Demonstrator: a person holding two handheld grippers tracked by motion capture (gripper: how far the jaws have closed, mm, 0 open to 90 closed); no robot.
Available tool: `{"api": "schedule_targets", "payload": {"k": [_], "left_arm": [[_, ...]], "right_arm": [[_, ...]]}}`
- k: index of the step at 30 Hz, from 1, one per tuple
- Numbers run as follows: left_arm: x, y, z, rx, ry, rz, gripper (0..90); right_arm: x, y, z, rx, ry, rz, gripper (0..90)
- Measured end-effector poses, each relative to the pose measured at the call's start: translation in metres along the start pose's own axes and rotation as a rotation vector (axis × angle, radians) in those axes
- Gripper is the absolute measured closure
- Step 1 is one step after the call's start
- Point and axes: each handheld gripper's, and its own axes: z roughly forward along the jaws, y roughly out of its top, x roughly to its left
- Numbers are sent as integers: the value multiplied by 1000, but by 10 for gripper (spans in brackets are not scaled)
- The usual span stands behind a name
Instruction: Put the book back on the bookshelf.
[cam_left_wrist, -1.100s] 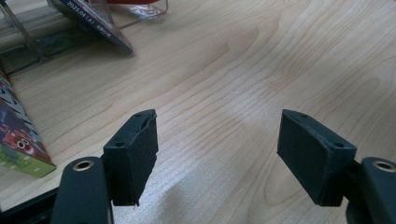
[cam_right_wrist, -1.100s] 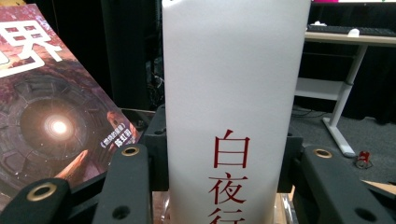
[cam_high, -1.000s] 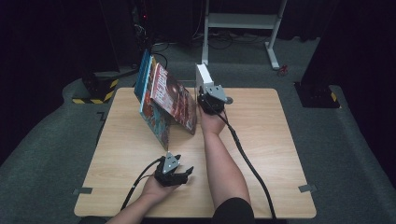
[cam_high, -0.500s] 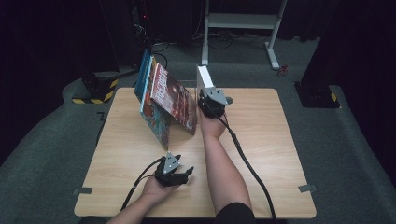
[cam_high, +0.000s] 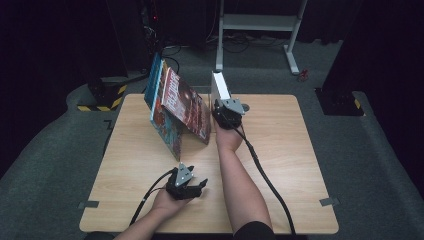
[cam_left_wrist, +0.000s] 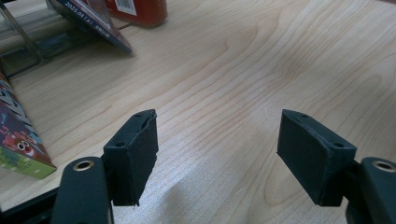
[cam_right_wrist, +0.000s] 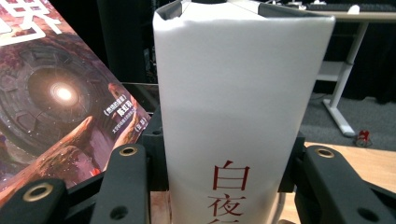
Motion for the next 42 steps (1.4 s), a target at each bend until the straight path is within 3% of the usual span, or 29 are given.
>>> {"api": "schedule_targets", "payload": {"k": [9, 17, 24, 37, 40, 42], "left_arm": [[0, 0, 1, 4, 1, 1, 291], [0, 1, 1, 4, 1, 1, 292], [0, 1, 1, 5, 3, 1, 294], [-1, 2, 3, 14, 10, 10, 297], [-1, 2, 4, 20, 14, 15, 296], [-1, 2, 4, 23, 15, 17, 296]], "right_arm": [[-4, 3, -3, 24, 16, 0, 511], [-3, 8, -6, 38, 49, -14, 338], [-5, 13, -13, 41, 78, -18, 240], [-14, 9, -45, 38, 132, -11, 176], [-17, 6, -54, 52, 112, -15, 176], [-21, 2, -62, 43, 127, -12, 179]]}}
